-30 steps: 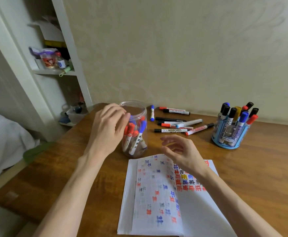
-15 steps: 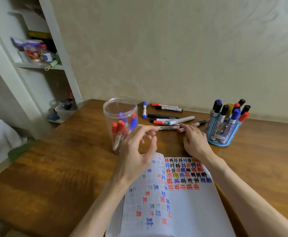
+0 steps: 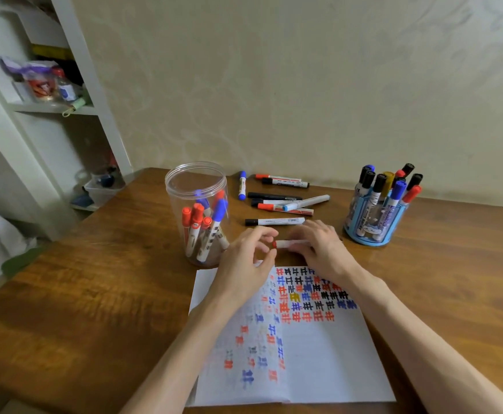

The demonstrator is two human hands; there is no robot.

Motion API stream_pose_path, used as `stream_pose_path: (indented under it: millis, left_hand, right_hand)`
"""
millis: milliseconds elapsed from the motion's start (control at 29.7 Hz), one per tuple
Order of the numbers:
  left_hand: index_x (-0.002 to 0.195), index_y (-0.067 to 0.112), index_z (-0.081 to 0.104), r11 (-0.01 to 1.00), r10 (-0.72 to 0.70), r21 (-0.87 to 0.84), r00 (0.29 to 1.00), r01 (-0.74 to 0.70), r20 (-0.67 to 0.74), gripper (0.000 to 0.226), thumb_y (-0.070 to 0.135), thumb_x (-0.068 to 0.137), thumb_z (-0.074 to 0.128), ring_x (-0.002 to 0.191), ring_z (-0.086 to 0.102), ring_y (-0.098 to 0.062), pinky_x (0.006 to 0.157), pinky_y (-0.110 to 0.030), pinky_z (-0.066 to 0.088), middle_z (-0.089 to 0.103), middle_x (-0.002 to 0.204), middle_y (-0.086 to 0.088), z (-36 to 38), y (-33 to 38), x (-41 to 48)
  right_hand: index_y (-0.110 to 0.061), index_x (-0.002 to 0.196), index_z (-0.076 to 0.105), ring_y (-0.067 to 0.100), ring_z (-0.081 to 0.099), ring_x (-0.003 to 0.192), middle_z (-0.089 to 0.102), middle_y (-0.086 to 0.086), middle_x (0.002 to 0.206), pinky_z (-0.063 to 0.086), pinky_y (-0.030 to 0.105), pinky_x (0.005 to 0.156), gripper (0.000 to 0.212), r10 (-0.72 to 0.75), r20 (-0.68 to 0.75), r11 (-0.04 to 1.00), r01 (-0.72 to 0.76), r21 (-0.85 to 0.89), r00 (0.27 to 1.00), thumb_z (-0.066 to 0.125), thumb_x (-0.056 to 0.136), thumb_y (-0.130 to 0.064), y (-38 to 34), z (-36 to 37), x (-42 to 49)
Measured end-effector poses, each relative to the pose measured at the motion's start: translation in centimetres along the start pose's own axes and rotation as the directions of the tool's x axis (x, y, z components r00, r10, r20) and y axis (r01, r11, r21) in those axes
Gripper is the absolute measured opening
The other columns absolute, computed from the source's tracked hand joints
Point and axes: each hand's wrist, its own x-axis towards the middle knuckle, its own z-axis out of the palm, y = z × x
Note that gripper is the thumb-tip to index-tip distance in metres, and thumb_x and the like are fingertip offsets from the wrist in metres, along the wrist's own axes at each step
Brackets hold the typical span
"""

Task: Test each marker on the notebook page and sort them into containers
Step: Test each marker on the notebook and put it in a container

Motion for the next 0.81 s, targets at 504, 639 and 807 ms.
stream_pose_path:
  millis: [504, 639, 807]
  left_hand:
    - [0.121, 0.029, 0.066, 0.942, -0.07, -0.329, 0.997, 0.06, -0.018, 0.034, 0.027, 0.089, 0.078, 0.096, 0.067, 0.009, 0.077, -0.006, 0.051, 0.073, 0.102, 0.02, -0.8, 2.1, -0.6]
    - [0.127, 0.034, 0.062, 0.962, -0.026, -0.259, 0.975, 0.084, 0.219, 0.042, 0.041, 0.088, 0.076, 0.098, 0.069, 0.002, 0.081, -0.015, 0.056, 0.072, 0.109, 0.019, 0.1, 4.0, -0.8]
    - [0.12, 0.034, 0.069, 0.996, -0.013, -0.077, 0.907, 0.05, 0.421, 0.04, 0.05, 0.084, 0.077, 0.098, 0.064, 0.006, 0.085, -0.019, 0.055, 0.07, 0.11, 0.023, 1.8, 4.9, -1.8]
  right_hand:
    - [-0.031, 0.113, 0.074, 0.008, 0.061, 0.087, 0.064, -0.01, 0.1, 0.052, 0.022, 0.065, 0.022, 0.17, -0.006, 0.98, -0.169, 0.101, 0.985, 0.068, 0.097, -0.045, -3.3, -4.3, -7.7]
    - [-0.014, 0.095, 0.071, 0.007, 0.068, 0.066, 0.071, -0.003, 0.075, 0.052, 0.022, 0.055, 0.029, 0.344, -0.119, 0.809, -0.23, 0.541, 0.931, 0.071, 0.093, -0.043, -3.6, -4.4, -9.4]
    - [-0.007, 0.096, 0.07, 0.02, 0.076, 0.073, 0.078, 0.005, 0.08, 0.064, 0.033, 0.07, 0.031, 0.45, -0.059, 0.594, -0.249, 0.765, 0.891, 0.071, 0.094, -0.038, -4.1, -4.2, -10.5]
